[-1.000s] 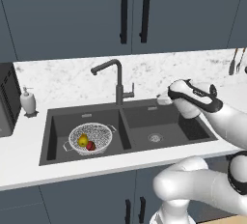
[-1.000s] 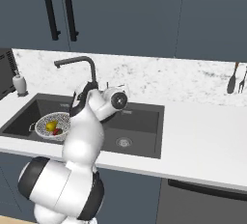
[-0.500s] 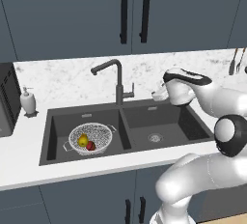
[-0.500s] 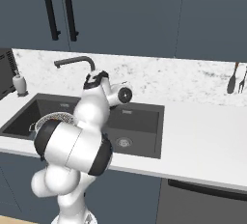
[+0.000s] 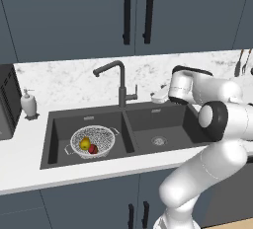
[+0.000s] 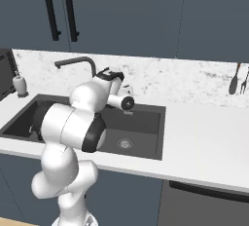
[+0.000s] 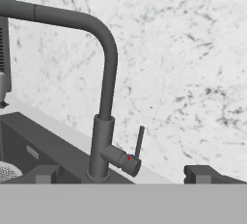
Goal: Put the colander in the sink, put the mango, pear in the colander, and turn on the sink faucet and pour water over the colander.
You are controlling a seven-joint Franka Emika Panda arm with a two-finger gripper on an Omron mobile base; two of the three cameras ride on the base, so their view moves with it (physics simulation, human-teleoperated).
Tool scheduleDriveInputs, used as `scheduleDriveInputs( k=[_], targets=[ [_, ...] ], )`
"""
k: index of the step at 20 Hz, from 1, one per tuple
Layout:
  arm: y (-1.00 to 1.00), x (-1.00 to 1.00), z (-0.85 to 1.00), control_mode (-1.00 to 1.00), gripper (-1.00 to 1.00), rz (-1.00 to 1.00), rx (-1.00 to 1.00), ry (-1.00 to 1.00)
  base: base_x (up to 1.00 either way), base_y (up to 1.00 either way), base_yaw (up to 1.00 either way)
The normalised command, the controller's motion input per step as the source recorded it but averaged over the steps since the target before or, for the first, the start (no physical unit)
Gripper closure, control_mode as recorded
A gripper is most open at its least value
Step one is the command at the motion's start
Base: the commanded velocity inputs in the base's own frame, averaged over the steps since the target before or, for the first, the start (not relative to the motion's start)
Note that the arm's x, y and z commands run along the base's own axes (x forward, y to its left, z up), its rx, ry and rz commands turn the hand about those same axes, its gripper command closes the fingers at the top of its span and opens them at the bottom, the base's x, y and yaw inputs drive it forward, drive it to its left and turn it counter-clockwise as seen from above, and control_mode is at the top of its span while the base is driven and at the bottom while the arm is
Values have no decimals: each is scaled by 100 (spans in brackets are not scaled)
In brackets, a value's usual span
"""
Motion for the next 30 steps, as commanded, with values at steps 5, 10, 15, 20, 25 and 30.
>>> scheduleDriveInputs(
  k=[5, 10, 15, 20, 25, 30],
  targets=[
    [4, 38, -24, -100, -100, 1, 8, 0, 0, 0, 0],
    [0, 48, -6, -100, -100, 0, 7, 0, 0, 0, 0],
    [1, 38, 0, -100, -100, 0, 4, 0, 0, 0, 0],
    [1, 38, -1, -100, -100, 0, 0, 0, 0, 0, 0],
    [9, 43, -1, -100, -100, 0, 0, 0, 0, 0, 0],
    [18, 46, -7, -100, -100, 0, 0, 0, 0, 0, 0]
  ],
)
